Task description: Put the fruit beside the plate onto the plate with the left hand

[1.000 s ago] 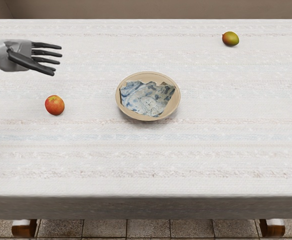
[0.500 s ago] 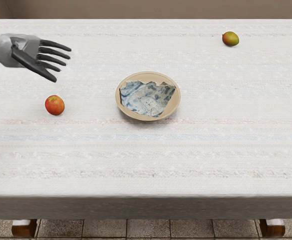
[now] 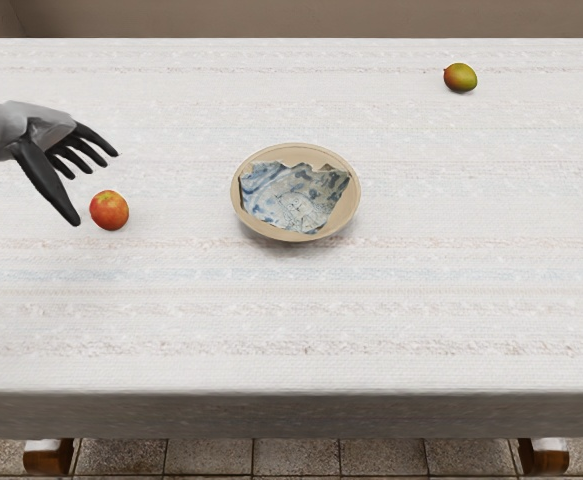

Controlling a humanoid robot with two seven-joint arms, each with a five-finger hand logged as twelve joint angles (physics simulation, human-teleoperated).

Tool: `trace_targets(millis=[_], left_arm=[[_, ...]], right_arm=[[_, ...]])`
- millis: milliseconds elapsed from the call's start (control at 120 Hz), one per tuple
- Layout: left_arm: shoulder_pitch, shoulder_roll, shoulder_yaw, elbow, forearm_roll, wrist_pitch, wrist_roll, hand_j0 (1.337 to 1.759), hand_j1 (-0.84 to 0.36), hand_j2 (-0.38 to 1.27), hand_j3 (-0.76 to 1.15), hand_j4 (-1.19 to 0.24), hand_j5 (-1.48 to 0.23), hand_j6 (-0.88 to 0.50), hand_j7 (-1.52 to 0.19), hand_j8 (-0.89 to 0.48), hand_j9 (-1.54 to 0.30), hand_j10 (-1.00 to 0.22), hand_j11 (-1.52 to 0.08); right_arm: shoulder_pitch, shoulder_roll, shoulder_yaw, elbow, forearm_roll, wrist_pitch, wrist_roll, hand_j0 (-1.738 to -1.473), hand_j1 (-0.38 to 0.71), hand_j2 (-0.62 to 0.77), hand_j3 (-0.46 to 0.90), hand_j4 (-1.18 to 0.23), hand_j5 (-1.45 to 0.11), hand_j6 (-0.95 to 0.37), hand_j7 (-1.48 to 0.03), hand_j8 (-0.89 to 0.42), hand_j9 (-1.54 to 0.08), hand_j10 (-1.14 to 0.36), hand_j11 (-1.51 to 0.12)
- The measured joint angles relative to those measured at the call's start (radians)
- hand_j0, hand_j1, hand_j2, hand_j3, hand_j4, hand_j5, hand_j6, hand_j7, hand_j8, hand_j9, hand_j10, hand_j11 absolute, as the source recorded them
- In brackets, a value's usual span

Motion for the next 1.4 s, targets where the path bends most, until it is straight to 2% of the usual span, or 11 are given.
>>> trace_targets(millis=[158,358,408,492,633,867,1092,1400], left_arm=[[-0.02,-0.058,0.086,-0.063,0.107,0.197,0.005,1.658,0.05,0.05,0.0,-0.25,-0.32,-0.25,-0.32,-0.25,-0.32,-0.25,-0.32],[-0.105,-0.255,0.239,-0.078,0.21,0.358,0.009,1.658,0.05,0.05,0.0,-0.25,-0.32,-0.25,-0.32,-0.25,-0.32,-0.25,-0.32],[-0.106,-0.325,0.285,-0.075,0.217,0.405,0.009,1.658,0.05,0.05,0.0,-0.25,-0.32,-0.25,-0.32,-0.25,-0.32,-0.25,-0.32],[-0.106,-0.37,0.342,-0.069,0.222,0.463,0.01,1.658,0.05,0.05,0.0,-0.25,-0.32,-0.25,-0.32,-0.25,-0.32,-0.25,-0.32],[-0.055,-0.47,0.395,-0.029,0.217,0.519,0.01,1.658,0.05,0.05,0.0,-0.25,-0.32,-0.25,-0.32,-0.25,-0.32,-0.25,-0.32],[0.033,-0.548,0.411,0.058,0.192,0.534,0.011,1.658,0.05,0.05,0.0,-0.25,-0.32,-0.25,-0.32,-0.25,-0.32,-0.25,-0.32],[0.114,-0.602,0.407,0.141,0.184,0.528,0.011,1.658,0.05,0.05,0.0,-0.25,-0.32,-0.25,-0.32,-0.25,-0.32,-0.25,-0.32],[0.168,-0.632,0.396,0.206,0.185,0.51,0.004,1.658,0.05,0.05,0.0,-0.25,-0.32,-0.25,-0.32,-0.25,-0.32,-0.25,-0.32]], right_arm=[[0.0,0.0,0.0,0.0,0.0,0.0,0.0,-1.658,-0.31,-0.01,0.0,-0.03,-0.05,-0.03,-0.05,-0.03,-0.05,-0.03,-0.05],[0.0,0.0,0.0,0.0,0.0,0.0,0.0,-1.658,-0.31,-0.01,0.0,-0.03,-0.05,-0.03,-0.05,-0.03,-0.05,-0.03,-0.05],[0.0,0.0,0.0,0.0,0.0,0.0,0.0,-1.658,-0.31,-0.01,0.0,-0.03,-0.05,-0.03,-0.05,-0.03,-0.05,-0.03,-0.05],[0.0,0.0,0.0,0.0,0.0,0.0,0.0,-1.658,-0.31,-0.01,0.0,-0.03,-0.05,-0.03,-0.05,-0.03,-0.05,-0.03,-0.05],[0.0,0.0,0.0,0.0,0.0,0.0,0.0,-1.658,-0.31,-0.01,0.0,-0.03,-0.05,-0.03,-0.05,-0.03,-0.05,-0.03,-0.05],[0.0,0.0,0.0,0.0,0.0,0.0,0.0,-1.658,-0.31,-0.01,0.0,-0.03,-0.05,-0.03,-0.05,-0.03,-0.05,-0.03,-0.05],[0.0,0.0,0.0,0.0,0.0,0.0,0.0,-1.658,-0.31,-0.01,0.0,-0.03,-0.05,-0.03,-0.05,-0.03,-0.05,-0.03,-0.05],[0.0,0.0,0.0,0.0,0.0,0.0,0.0,-1.658,-0.31,-0.01,0.0,-0.03,-0.05,-0.03,-0.05,-0.03,-0.05,-0.03,-0.05]])
